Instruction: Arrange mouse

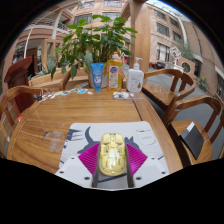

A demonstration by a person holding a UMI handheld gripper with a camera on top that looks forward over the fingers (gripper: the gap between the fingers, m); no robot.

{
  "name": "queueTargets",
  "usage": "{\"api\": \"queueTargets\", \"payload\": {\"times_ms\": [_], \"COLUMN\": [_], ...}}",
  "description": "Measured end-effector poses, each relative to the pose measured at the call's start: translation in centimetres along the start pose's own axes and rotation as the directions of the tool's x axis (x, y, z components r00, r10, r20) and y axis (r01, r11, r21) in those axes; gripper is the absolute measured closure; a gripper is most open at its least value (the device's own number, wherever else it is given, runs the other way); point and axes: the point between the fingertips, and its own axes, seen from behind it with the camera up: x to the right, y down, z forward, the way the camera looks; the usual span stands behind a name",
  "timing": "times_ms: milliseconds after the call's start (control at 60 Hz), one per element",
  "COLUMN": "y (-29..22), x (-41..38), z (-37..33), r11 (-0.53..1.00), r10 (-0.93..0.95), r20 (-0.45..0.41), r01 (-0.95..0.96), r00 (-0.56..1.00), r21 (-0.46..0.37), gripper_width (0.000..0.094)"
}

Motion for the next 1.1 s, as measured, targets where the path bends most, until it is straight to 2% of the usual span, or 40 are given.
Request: {"api": "queueTargets", "payload": {"times_ms": [150, 183, 283, 300, 533, 767, 1100], "y": [1.1, 0.8, -0.2, -0.4, -2.7, -2.3, 0.3], "x": [0.3, 0.5, 0.4, 0.5, 0.5, 0.3, 0.6], "z": [0.2, -0.4, -2.6, -3.1, -12.1, -20.6, -25.7], "r11": [0.999, 0.999, 1.000, 1.000, 0.997, 0.993, 0.991], "r10": [0.023, 0.023, 0.027, 0.028, -0.003, -0.008, -0.014], "r20": [0.019, 0.014, 0.008, 0.004, -0.048, -0.070, -0.082], "r01": [-0.022, -0.023, -0.027, -0.028, 0.007, 0.016, 0.025], "r00": [1.000, 1.000, 1.000, 1.000, 0.999, 0.998, 0.997], "r21": [-0.032, -0.036, -0.008, -0.001, 0.076, 0.116, 0.132], "gripper_width": [0.0442, 0.0376, 0.0082, 0.0066, 0.0081, 0.0082, 0.0084]}}
